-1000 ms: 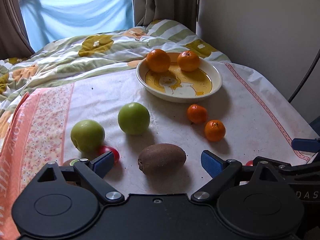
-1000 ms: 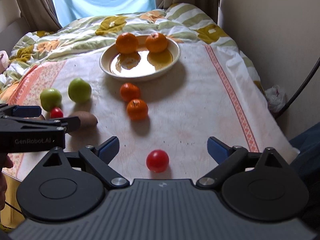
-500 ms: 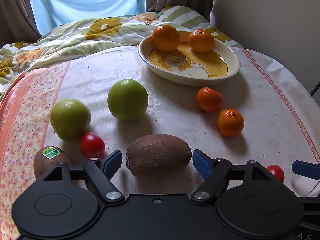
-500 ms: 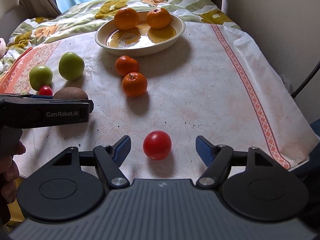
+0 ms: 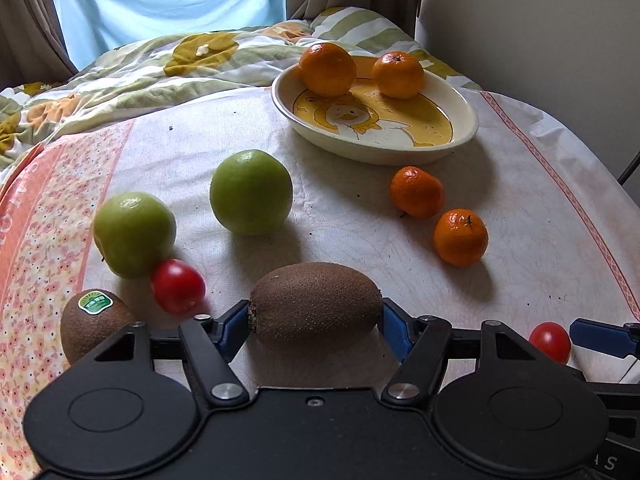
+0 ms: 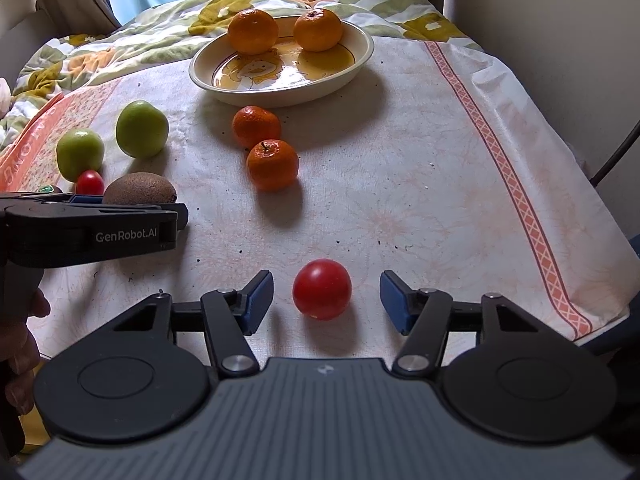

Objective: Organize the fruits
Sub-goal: 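Grasp the red tomato with the right gripper while the left gripper grasps the brown kiwi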

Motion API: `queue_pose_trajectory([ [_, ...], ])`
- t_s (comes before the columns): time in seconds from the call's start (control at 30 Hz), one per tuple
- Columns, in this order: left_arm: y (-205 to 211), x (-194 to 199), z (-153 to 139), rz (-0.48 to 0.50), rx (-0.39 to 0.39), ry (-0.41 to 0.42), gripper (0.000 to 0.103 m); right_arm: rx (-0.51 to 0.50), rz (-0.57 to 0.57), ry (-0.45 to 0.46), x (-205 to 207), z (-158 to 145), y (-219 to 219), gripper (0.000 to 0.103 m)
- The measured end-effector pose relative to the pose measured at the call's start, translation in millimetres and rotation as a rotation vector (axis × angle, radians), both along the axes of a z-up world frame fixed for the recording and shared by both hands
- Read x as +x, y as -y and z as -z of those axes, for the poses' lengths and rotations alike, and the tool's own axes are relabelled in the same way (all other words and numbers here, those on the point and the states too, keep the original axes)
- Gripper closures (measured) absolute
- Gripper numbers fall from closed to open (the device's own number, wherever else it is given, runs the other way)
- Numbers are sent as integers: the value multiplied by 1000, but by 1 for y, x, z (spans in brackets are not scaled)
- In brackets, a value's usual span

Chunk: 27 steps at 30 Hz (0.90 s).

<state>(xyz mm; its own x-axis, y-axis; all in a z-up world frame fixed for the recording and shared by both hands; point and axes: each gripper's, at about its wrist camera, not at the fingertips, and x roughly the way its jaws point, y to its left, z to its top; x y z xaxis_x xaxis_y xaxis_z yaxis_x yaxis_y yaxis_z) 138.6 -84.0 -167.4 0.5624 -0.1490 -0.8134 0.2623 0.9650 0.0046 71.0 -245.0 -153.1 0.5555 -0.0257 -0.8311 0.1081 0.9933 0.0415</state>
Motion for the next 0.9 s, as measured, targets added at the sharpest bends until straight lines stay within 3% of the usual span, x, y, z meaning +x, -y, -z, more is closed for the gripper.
queue_pose_trajectory([
  [0.2, -1, -1, -1, 6, 7, 1, 31, 1, -5, -2, 1, 0, -6, 38],
  [0.4, -3, -2, -1, 9, 11, 5, 31, -5, -1, -11, 1, 1, -8, 56],
  [0.9, -10, -10, -20, 13, -4, 47, 32, 2, 12, 13, -7, -12, -11, 57],
])
